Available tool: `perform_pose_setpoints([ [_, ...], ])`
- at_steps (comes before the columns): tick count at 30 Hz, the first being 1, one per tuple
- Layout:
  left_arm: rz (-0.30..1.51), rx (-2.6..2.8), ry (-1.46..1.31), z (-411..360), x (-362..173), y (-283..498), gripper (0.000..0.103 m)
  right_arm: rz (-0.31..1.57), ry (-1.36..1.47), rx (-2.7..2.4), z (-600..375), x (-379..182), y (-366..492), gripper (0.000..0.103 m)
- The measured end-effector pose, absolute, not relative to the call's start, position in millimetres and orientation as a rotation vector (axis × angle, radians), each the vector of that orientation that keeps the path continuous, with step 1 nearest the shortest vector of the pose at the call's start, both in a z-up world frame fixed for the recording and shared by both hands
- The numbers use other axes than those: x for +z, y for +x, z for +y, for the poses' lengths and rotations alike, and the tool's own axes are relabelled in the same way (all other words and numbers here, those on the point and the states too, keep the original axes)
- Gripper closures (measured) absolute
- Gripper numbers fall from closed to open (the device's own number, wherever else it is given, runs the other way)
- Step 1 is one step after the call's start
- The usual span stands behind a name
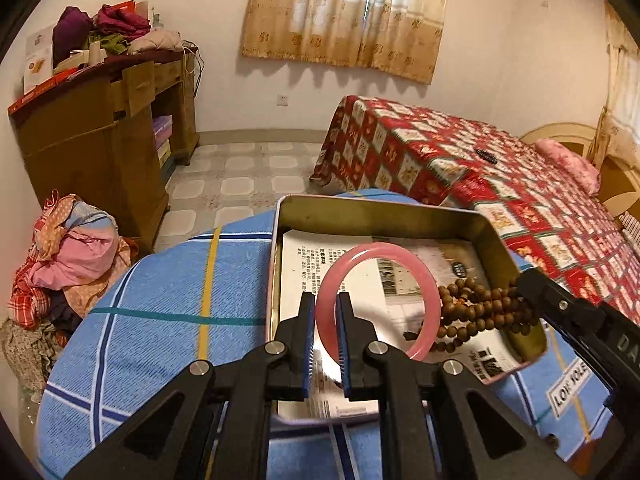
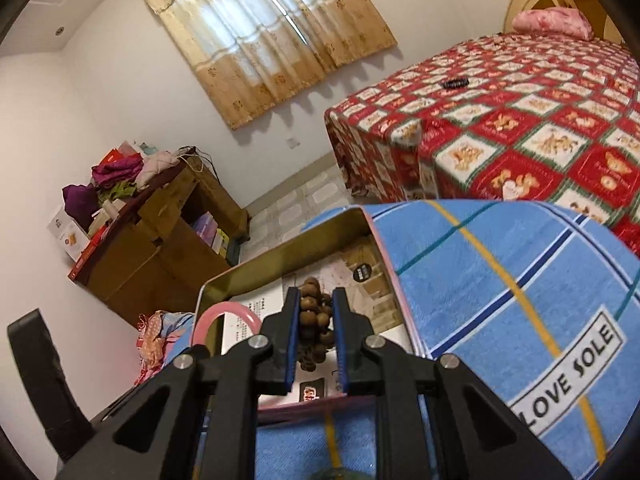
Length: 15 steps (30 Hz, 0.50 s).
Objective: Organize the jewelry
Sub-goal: 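Lower both held items into the pink tin and open both tools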
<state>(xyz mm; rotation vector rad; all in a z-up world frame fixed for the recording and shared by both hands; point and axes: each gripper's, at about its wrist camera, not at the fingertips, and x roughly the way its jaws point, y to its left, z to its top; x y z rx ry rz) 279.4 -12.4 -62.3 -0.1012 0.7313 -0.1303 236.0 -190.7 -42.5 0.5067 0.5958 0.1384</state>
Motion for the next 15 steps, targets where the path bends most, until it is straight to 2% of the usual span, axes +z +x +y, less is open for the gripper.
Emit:
perform_pose_setpoints([
  [6, 0.742, -0.067, -0.067, -14.2, -68.1, 285.1, 0.092, 0.612, 0.471, 0.128, -184.0, -44.7, 238.8, 0.084],
  [8, 0.728, -0.06, -0.077, -11.7, -64.1, 282.0, 0.092, 0.61, 0.481, 0.111, -186.2, -45.5, 239.6, 0.075],
  [9, 0.73, -0.049, -0.077, -11.2, -61.3, 281.0, 0.091, 0.607, 0.492, 0.102, -188.2, -42.9, 238.9, 0.066],
  [10, 0.739, -0.023, -0.071, -9.0, -56.4, 278.0, 0.084, 0.609, 0.497, 0.098, -190.3, -40.7, 240.1, 0.04],
  [11, 0.746, -0.033, -0.078, -8.5, -52.9, 277.4, 0.077, 0.605, 0.5, 0.087, -192.0, -34.7, 237.4, 0.019],
  [12, 0.75, -0.064, -0.095, -5.2, -47.0, 272.7, 0.072, 0.572, 0.493, 0.081, -193.5, -25.0, 229.5, 0.017],
  [14, 0.723, -0.056, -0.101, 0.7, -34.3, 257.7, 0.043, 0.51, 0.445, 0.071, -194.4, -5.1, 213.3, 0.017],
  [15, 0.691, -0.036, -0.102, 3.8, -26.8, 247.0, 0.039, 0.482, 0.398, 0.045, -194.0, 6.5, 201.0, 0.017],
])
